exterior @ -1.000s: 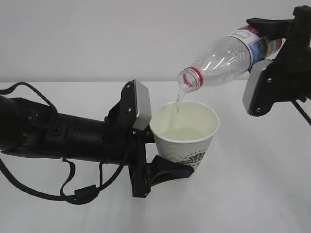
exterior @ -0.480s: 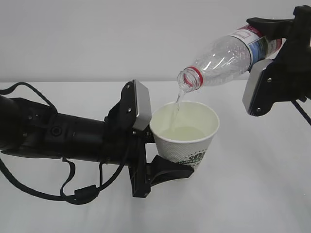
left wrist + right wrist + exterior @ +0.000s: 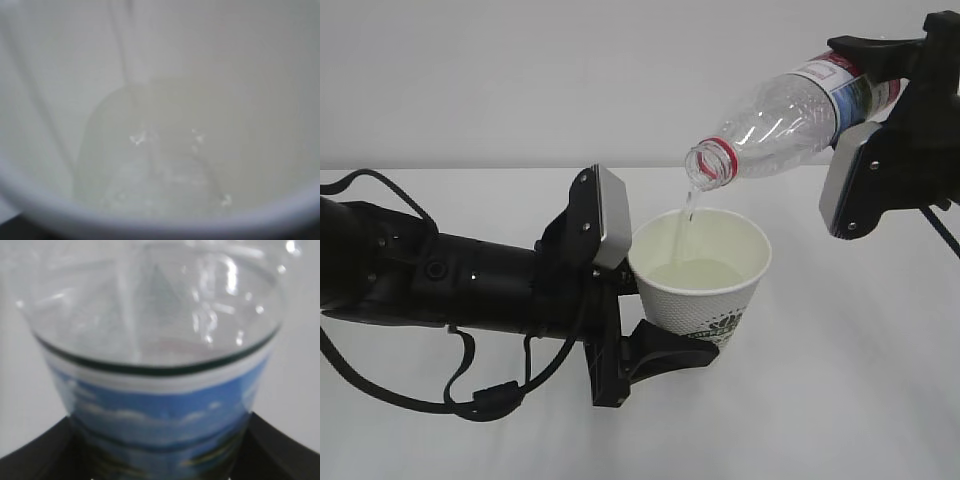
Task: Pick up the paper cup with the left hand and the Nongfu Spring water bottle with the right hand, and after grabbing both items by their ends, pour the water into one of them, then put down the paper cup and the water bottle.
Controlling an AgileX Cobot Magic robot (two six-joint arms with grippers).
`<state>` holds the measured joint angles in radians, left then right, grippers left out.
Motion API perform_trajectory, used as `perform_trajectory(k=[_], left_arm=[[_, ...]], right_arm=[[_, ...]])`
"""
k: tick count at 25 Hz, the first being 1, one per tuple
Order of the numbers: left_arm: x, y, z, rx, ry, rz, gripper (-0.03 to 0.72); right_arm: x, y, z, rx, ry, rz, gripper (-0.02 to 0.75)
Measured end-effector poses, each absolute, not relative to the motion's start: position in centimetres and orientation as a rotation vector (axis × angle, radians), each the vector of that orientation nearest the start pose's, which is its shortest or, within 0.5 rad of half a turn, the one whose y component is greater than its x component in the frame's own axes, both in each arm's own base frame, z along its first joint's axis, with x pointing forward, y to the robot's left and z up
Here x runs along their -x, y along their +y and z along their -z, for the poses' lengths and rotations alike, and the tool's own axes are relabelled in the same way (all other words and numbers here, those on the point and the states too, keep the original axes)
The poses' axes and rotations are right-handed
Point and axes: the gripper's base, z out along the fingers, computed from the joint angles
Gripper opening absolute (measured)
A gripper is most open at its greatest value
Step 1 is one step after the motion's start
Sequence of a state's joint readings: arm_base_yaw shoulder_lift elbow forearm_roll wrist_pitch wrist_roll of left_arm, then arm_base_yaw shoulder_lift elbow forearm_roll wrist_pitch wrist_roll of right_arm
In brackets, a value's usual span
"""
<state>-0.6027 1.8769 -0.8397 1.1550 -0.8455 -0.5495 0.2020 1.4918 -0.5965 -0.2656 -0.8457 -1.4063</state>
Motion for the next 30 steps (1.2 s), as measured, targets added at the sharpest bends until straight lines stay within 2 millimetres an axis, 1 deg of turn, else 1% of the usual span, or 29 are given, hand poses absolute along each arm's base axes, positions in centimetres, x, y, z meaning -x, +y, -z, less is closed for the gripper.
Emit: perform_trajectory(k=[30], left_arm=[[-24.79,-24.57,-15.62,-1.384,1.517,0.885,0.516]], right_arm=[[-28.5,7.65,-24.32,1.365,0.888,0.933,0.514]])
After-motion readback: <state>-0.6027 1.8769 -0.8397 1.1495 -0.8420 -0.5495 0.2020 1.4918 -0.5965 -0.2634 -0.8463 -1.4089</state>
